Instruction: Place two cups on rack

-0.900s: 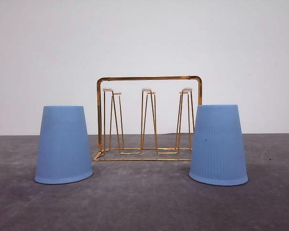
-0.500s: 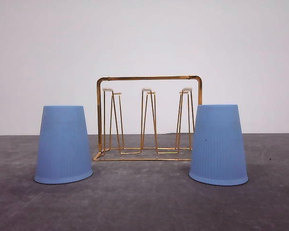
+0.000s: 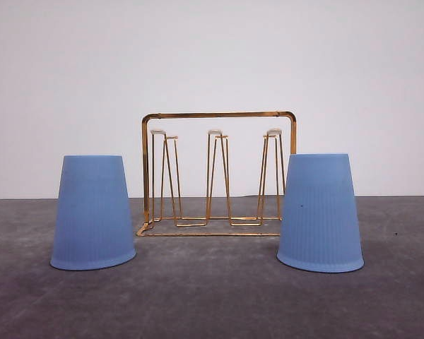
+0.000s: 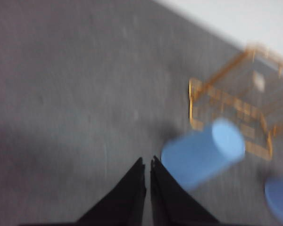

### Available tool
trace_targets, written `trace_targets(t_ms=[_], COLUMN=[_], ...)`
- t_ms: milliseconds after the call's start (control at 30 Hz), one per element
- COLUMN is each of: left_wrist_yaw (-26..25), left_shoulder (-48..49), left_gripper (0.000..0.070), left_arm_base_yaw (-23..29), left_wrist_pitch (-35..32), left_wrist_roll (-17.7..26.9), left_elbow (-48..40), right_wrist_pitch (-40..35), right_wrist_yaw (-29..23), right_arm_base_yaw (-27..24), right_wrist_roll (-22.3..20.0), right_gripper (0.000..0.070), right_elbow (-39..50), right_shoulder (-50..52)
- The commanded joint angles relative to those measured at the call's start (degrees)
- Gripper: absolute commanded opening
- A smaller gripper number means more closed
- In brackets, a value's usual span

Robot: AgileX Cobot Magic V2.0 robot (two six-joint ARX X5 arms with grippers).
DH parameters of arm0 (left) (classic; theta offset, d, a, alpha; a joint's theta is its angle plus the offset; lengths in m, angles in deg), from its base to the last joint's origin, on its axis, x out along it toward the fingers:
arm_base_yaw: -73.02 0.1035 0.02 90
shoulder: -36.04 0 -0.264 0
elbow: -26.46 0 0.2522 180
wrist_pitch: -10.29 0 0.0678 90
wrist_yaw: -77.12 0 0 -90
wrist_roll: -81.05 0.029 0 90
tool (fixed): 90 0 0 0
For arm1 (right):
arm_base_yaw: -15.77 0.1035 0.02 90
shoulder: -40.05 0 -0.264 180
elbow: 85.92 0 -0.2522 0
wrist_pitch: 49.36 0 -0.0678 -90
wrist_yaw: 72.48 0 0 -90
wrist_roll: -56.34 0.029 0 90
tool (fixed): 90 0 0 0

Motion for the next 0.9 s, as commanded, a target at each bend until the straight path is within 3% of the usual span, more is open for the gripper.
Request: trace_targets(t_ms=[0, 133, 267, 467, 767, 800, 867], left_wrist_yaw=[-2.50, -10.00, -15.10, -14.11, -12.81, -12.80, -12.81], left_shoulder=[-3.13, -9.83, -14.67, -17.28, -18.64, -18.64, -18.64], left_gripper=[0.0003, 0.0003, 0.0003, 0.0003, 0.0005, 0.0023, 0.0125], left_arm_base_yaw=[0.02, 0.02, -0.34, -7.92, -19.19, -19.55, -19.91], left_wrist_pitch=[2.47, 4.05, 3.62, -1.48, -7.77, -8.58, -10.27], left_wrist_roll=[4.77, 9.71, 13.94, 19.51, 36.71, 39.02, 42.23], left_elbow=[1.71, 2.53, 2.55, 2.60, 2.62, 2.62, 2.62], right_wrist_pitch=[0.23, 0.14, -2.19, -6.29, -6.24, -6.27, -6.37], right_wrist_yaw=[4.05, 9.39, 10.67, 10.67, 10.53, 10.32, 10.10], right_arm_base_yaw=[-0.02, -0.01, 1.60, 5.78, 14.89, 15.24, 15.45], right_wrist_roll=[-3.64, -5.71, -7.82, -14.87, -26.19, -26.58, -27.52], right_gripper=[0.0003, 0.0003, 0.0003, 0.0003, 0.0005, 0.0016, 0.0114], right_elbow=[-0.48, -0.48, -0.48, -0.48, -0.48, -0.48, -0.48], right_shoulder=[-2.65, -7.78, -10.77, -12.07, -12.28, -12.28, -12.26])
